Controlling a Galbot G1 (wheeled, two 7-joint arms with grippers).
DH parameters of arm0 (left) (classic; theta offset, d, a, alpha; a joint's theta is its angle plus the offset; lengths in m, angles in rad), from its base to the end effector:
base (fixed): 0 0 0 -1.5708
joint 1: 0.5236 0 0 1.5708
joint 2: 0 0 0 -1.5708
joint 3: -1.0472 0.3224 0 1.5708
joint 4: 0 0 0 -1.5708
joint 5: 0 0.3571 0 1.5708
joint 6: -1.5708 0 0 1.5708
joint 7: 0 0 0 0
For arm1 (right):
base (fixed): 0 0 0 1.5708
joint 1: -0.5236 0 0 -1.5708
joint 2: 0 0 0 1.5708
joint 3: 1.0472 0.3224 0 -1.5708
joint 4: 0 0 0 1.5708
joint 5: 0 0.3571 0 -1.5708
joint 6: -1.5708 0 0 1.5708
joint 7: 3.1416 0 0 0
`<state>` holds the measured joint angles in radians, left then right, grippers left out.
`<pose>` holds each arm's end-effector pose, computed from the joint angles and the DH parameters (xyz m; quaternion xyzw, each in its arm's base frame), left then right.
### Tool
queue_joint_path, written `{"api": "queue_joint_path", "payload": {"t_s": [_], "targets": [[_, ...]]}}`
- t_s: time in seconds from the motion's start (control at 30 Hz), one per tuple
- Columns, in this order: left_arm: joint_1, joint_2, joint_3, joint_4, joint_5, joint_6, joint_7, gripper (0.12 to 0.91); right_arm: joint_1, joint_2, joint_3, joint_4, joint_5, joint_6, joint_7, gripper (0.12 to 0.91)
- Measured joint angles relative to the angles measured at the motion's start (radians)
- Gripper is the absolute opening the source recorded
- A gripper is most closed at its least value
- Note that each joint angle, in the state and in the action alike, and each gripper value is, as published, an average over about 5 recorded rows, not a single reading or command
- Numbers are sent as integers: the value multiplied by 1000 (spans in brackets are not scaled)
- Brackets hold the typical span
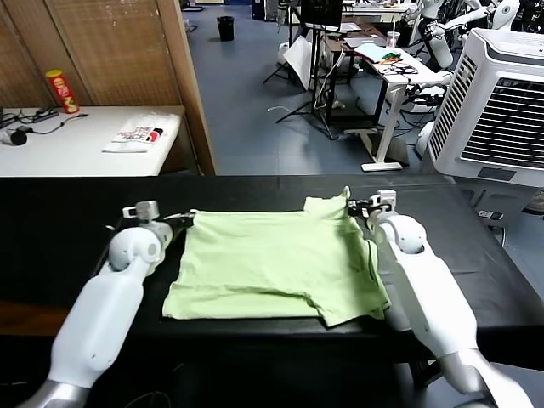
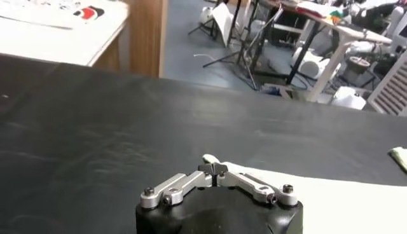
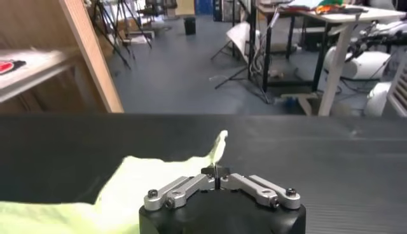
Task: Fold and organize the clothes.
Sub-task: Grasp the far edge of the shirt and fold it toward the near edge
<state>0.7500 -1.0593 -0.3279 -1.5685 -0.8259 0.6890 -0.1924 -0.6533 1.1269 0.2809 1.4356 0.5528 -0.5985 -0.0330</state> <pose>0.4274 0.0977 -0.1994 -0.0485 -0.9613 0.0766 0.2602 0.4596 -0.0823 -0.2109 0.1029 -0.9707 -0.0086 0.2169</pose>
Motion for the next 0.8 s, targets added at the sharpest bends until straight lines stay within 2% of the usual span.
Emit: {"api": "queue_joint_path", "payload": {"t_s": [0.43, 0.8], "targets": [[288, 137, -95, -329, -41, 8, -32, 127, -259, -140, 69, 293, 43, -61, 17, 125], [449, 169, -167, -481, -40, 21, -49, 127, -433, -184, 123, 464, 59, -124, 59, 125]]}}
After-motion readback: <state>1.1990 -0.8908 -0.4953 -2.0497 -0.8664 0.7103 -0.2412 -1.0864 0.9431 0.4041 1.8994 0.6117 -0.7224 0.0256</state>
